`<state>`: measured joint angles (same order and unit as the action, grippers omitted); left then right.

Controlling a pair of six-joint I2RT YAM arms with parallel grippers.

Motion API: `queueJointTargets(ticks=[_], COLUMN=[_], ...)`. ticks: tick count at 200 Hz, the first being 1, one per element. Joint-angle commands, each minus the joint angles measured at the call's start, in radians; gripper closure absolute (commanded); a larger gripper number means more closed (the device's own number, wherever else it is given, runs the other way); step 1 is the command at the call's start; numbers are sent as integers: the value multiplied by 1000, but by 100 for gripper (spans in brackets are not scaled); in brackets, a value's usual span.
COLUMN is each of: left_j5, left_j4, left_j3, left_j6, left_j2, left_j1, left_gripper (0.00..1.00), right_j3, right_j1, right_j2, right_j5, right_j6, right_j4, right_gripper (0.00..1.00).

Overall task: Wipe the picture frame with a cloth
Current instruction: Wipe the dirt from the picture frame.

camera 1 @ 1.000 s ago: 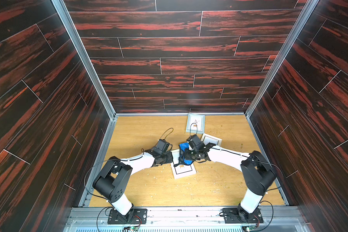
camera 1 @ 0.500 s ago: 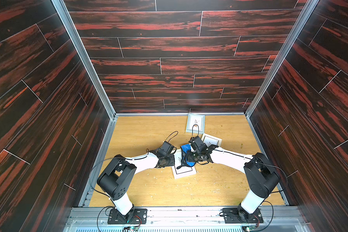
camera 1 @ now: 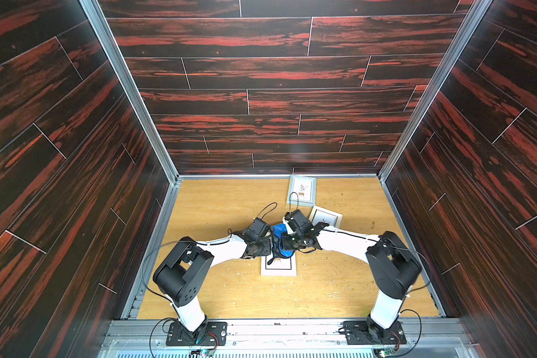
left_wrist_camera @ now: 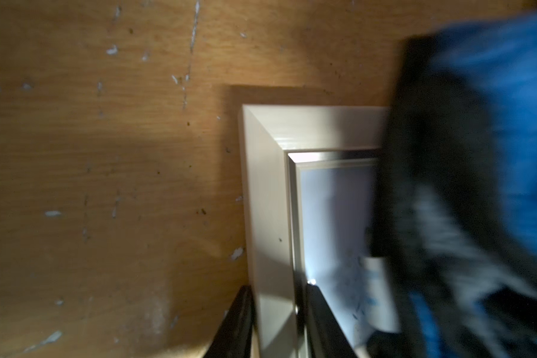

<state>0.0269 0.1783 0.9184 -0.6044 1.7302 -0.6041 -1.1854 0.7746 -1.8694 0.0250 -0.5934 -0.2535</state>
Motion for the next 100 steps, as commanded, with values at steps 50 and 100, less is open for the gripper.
queueJointTargets(ticks=[50,100], left_j5=[-56,-35], left_j4=[35,1], left_j3=[-71,-68], left_j6=[7,-19], left_j2=[-24,-8], left_j1=[46,55], left_gripper=[73,73], right_j3=[-11,-227], right_j1=[-60,66], right_j2=[-47,-216], right_j5=[-171,-65], right_j6=[-58,-60], right_j4=[-94,-100], right_gripper=[100,100])
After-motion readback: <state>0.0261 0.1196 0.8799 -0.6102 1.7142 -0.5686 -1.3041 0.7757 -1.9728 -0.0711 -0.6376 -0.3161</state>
